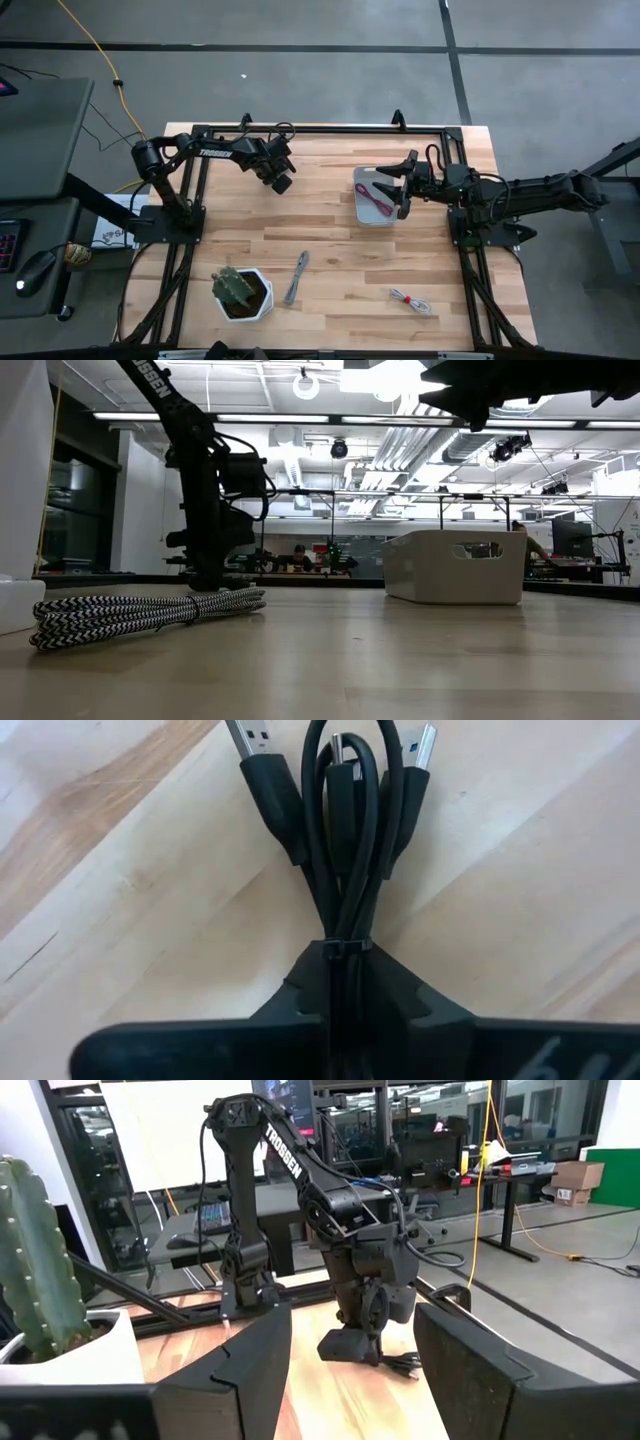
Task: Pick and place USB-C Cables
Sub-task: Put the black charger cable into the gray bin
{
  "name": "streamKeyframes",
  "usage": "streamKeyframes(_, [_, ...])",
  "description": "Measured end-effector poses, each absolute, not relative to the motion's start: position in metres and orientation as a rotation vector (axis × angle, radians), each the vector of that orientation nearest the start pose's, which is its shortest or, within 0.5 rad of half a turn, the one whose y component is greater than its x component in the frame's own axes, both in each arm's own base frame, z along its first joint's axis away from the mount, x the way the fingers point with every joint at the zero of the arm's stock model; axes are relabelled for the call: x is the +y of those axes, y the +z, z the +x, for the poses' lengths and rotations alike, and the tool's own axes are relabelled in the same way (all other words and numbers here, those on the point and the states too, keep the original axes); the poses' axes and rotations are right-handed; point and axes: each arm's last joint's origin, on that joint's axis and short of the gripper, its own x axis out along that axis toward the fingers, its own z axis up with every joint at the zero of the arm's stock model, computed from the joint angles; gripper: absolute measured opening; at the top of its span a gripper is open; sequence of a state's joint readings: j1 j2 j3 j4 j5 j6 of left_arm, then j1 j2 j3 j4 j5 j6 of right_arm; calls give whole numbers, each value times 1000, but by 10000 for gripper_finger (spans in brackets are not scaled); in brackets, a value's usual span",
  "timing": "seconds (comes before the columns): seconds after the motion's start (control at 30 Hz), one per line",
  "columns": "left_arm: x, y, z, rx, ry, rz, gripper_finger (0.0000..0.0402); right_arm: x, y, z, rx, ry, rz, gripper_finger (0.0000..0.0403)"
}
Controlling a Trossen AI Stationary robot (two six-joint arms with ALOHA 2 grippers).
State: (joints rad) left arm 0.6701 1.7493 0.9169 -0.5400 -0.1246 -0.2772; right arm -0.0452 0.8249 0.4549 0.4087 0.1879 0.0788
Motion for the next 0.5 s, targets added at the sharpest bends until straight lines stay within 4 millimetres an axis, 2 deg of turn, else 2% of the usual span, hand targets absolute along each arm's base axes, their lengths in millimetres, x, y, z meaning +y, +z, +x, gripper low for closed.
streamKeyframes(0.23, [185, 140, 228, 1214, 861, -554, 3, -14, 268, 187, -48, -231, 81, 204])
streamKeyframes(0.5, [171, 194, 239, 920, 812, -441, 1, -14, 268, 187, -47, -231, 81, 204])
